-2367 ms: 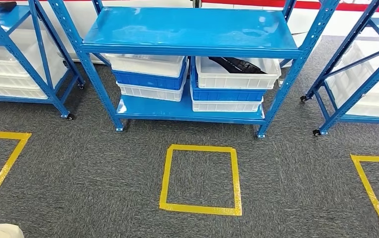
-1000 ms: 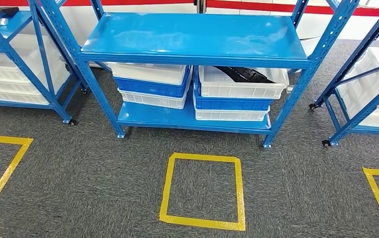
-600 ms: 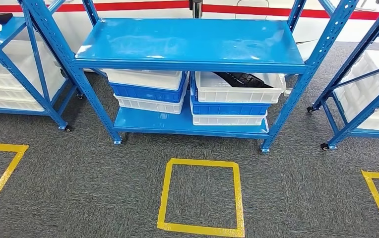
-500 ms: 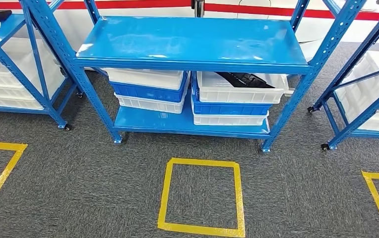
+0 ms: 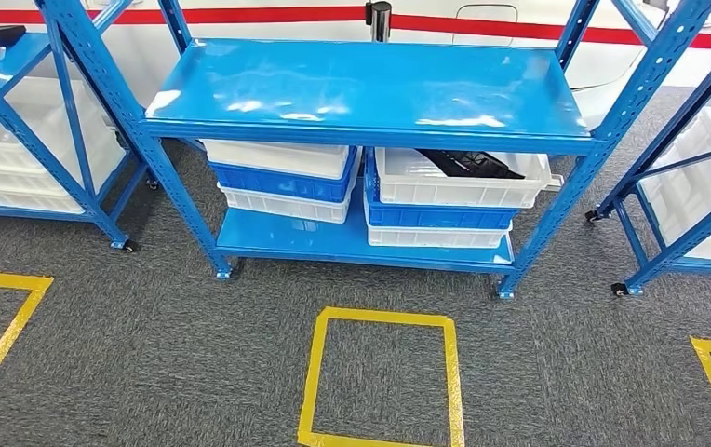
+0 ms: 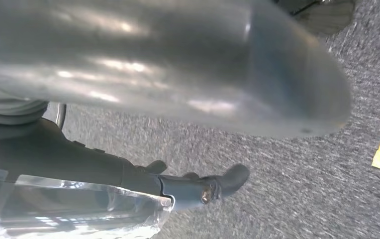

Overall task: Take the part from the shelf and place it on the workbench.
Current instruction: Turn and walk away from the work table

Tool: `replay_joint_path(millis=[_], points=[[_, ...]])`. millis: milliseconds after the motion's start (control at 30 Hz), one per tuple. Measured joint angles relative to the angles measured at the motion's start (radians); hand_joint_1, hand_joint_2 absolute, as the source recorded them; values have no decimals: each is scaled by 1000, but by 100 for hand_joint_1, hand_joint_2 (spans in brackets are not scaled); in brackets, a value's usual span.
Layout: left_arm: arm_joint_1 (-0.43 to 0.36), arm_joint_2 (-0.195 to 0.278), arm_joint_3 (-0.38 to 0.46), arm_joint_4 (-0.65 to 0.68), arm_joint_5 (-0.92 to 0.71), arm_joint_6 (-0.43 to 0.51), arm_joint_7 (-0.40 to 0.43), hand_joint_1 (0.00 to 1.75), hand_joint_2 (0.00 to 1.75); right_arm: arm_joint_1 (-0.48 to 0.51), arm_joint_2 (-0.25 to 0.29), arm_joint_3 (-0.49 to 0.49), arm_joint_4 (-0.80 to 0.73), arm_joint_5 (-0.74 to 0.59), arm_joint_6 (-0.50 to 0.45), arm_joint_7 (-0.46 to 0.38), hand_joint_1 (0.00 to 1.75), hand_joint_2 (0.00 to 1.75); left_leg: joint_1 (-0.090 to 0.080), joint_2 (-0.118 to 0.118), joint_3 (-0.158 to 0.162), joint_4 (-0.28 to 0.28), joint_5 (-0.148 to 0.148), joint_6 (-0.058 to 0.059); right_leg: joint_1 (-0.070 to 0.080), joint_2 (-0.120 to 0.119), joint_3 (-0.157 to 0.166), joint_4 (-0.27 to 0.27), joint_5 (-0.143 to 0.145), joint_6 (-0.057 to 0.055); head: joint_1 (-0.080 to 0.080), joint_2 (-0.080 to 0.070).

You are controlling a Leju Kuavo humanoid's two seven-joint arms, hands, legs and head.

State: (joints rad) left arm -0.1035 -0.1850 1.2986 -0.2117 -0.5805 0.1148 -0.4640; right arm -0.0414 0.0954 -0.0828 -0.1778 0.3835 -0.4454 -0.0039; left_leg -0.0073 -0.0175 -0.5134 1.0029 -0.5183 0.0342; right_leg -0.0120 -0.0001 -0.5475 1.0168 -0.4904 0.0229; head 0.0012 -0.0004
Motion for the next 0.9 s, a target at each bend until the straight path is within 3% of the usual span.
replay_joint_path(millis=[67,100,200,233,267,333,400,433,533,600,633,700,733,767,800,867,900], points=[[0,0,-1,0,-2,0,0,0,0,0,0,0,0,0,1,-1,0,0,4,2,-3,17,-14,-11,-7,0,6,-4,-2,-13,-2,0],[0,1,-1,0,-3,0,0,0,0,0,1,0,0,1,2,-1,0,0,7,5,-19,53,-34,-18,-11,0,10,-5,-3,-18,-4,0],[1,0,-1,0,-5,0,0,0,0,0,1,0,0,2,6,-1,0,0,18,11,-127,244,-114,-38,-13,-1,18,-6,-12,-31,-9,0],[2,0,-1,0,-6,0,0,0,0,0,1,0,0,2,7,-1,0,0,21,12,-157,284,-117,-41,-12,-1,22,-6,-15,-32,-9,0],[2,0,-1,0,-6,0,0,0,0,1,1,0,0,2,9,-1,0,0,23,13,-171,289,-99,-42,-12,-1,27,-6,-19,-32,-9,0],[3,1,-1,0,-6,0,0,0,0,2,1,0,0,2,11,-1,0,0,25,15,-139,186,-14,-39,-13,1,41,-6,-29,-28,-9,0],[1,1,-2,0,-7,1,1,0,0,1,2,-1,0,3,14,-2,0,0,21,15,-88,65,42,-29,-10,1,49,-8,-40,-18,-8,0],[0,1,-2,0,-8,1,1,0,0,-1,2,-1,0,3,14,-2,0,0,18,15,-74,33,49,-23,-8,1,50,-10,-44,-13,-8,0],[1,1,-4,0,-10,3,3,0,0,-4,2,-1,0,3,15,-3,0,0,10,13,-60,13,45,0,-6,-2,59,-21,-49,5,-8,0],[1,1,-4,0,-14,3,3,0,0,-4,2,-1,0,3,15,-4,0,0,13,13,-37,-11,54,16,-4,-3,52,12,-68,10,-6,0],[1,1,-4,0,-16,3,3,0,0,-3,2,-2,0,2,15,-4,0,0,15,14,-27,-21,57,21,-3,-3,29,62,-90,7,-3,0],[0,2,-4,0,-19,3,4,0,0,-3,1,-4,0,1,15,-4,0,0,11,15,-21,-24,55,27,-3,-2,-49,198,-139,0,-1,0],[0,2,-5,0,-20,3,4,0,0,-2,1,-6,0,0,15,-4,0,0,9,14,-19,-24,52,29,-4,-2,-83,246,-150,1,0,0],[1,2,-5,0,-22,3,5,0,0,0,0,-8,0,-1,15,-4,0,0,8,12,-17,-23,49,29,-4,-2,-101,260,-144,7,0,0],[1,2,-6,0,-24,3,5,0,0,1,0,-10,0,-2,15,-5,0,0,7,9,-12,-23,45,28,-4,-3,-99,233,-119,16,0,0],[2,2,-10,0,-29,4,9,0,0,3,-1,-12,0,-4,16,-6,0,0,7,5,-1,-22,35,22,-4,-3,-52,98,-43,31,1,0],[2,2,-14,0,-32,7,13,0,0,3,-2,-12,0,-4,17,-8,0,0,4,4,3,-19,27,18,-3,-3,-28,36,-11,31,1,0]])
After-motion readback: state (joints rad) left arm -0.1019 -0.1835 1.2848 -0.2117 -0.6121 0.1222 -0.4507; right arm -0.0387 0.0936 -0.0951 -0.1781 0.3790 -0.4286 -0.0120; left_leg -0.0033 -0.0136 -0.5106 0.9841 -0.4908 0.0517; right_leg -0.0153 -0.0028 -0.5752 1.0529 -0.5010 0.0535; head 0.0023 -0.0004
